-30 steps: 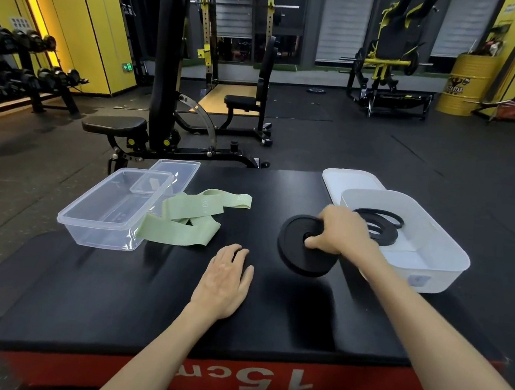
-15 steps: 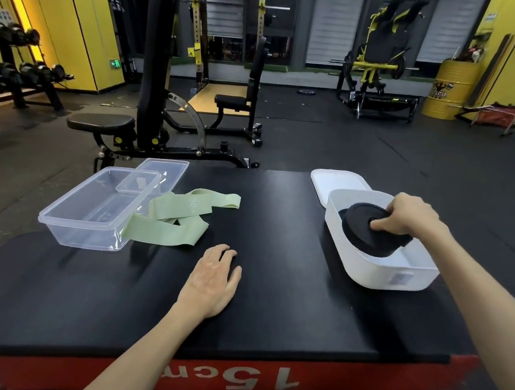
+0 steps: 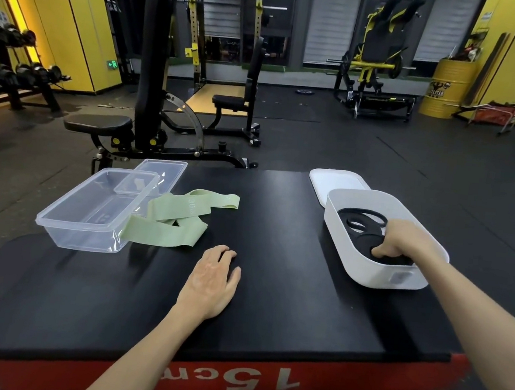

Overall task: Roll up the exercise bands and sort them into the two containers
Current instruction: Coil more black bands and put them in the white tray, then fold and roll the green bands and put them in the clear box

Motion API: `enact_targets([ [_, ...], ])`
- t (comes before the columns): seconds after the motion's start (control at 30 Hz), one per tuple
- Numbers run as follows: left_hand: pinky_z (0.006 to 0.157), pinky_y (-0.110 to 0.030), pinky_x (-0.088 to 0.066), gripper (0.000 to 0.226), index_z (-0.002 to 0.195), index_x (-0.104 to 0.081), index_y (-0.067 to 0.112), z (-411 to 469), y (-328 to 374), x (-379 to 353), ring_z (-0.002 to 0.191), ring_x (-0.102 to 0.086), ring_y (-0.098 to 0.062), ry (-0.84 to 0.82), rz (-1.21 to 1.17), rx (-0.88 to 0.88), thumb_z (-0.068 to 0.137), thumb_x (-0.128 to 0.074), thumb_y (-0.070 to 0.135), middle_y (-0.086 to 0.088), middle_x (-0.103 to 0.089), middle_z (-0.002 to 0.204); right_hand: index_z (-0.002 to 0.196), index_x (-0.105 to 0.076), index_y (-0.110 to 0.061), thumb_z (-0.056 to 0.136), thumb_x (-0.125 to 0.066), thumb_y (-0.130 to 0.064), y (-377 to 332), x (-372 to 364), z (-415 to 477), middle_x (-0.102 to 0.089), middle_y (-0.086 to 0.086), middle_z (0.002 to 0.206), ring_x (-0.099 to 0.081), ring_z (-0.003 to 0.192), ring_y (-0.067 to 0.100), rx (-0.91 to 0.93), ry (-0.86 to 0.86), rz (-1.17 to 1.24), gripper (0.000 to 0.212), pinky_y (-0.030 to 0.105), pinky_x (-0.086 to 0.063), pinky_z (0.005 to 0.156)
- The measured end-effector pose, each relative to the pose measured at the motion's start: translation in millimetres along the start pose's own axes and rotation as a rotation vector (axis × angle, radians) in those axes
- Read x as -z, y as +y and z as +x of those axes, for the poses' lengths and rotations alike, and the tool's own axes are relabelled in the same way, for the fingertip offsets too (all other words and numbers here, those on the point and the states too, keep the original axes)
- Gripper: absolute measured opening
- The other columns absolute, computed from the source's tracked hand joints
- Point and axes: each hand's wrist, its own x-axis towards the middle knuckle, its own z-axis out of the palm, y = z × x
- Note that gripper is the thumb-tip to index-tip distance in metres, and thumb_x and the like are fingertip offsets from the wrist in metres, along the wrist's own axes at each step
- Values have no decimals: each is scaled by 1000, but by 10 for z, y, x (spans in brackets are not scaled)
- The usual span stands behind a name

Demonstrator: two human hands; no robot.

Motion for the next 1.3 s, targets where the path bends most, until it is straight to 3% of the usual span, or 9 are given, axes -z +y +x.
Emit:
enact_targets([
  [0.27,111,-26,-28,44,137,-45,14,-3,3,-2,135,-29,-14,-1,1,2,98,-42,35,2,-37,143,77,-57,-13,71,-67,-36,44,19,12,-58,-1,67,-54,62,16,-4,-12,14,26,22,-35,47],
  [0.4,111,-26,-28,45,138,-44,14,-5,1,-2,135,-29,-13,-3,6,5,99,-41,35,2,-37,143,68,-48,-14,73,-65,-36,38,-18,-30,-57,-2,67,-55,70,19,7,-37,-10,29,24,-37,52],
  [0.57,111,-26,-27,45,138,-44,14,-4,2,4,135,-28,-13,-3,4,1,99,-40,36,2,-36,143,66,-59,-15,63,-64,-44,150,-56,19,-60,-1,71,-57,71,17,39,-77,39,30,24,-39,54],
  [0.87,112,-26,-26,44,137,-43,15,-18,27,19,135,-28,-13,1,-6,-4,99,-39,35,3,-35,144,97,-55,-25,83,-63,-42,226,-26,69,-60,-7,96,-55,96,18,133,-254,119,23,25,-40,78],
  [0.97,112,-26,-25,44,138,-42,15,-14,30,26,134,-27,-12,-3,-8,-3,99,-39,35,3,-35,144,128,-48,-20,83,-64,-43,220,-33,111,-51,1,133,-48,119,22,132,-242,91,53,28,-40,93],
  [1.07,112,-26,-25,43,138,-42,16,-14,25,26,134,-27,-11,-5,-8,2,99,-38,35,4,-34,144,142,-37,-12,85,-63,-42,151,51,110,-41,5,145,-39,132,25,139,-206,108,70,32,-34,104],
  [1.13,111,-26,-26,42,137,-43,16,-21,23,25,134,-27,-11,-1,-12,3,99,-38,35,5,-35,143,129,-53,-14,85,-63,-37,70,161,83,-53,5,132,-49,121,26,191,-137,112,50,35,-40,99],
  [1.2,109,-27,-29,40,134,-46,17,-30,18,25,132,-29,-11,15,-26,6,99,-40,33,6,-37,141,94,-65,-13,80,-58,-31,-49,228,19,-67,6,98,-59,94,28,300,27,112,24,39,-48,84],
  [1.3,100,-27,-38,31,124,-56,16,-16,-28,38,123,-37,-13,58,-57,2,96,-47,26,6,-43,133,64,-48,-12,78,-50,-21,-307,233,-166,-51,2,58,-50,62,25,449,353,188,17,36,-45,60],
])
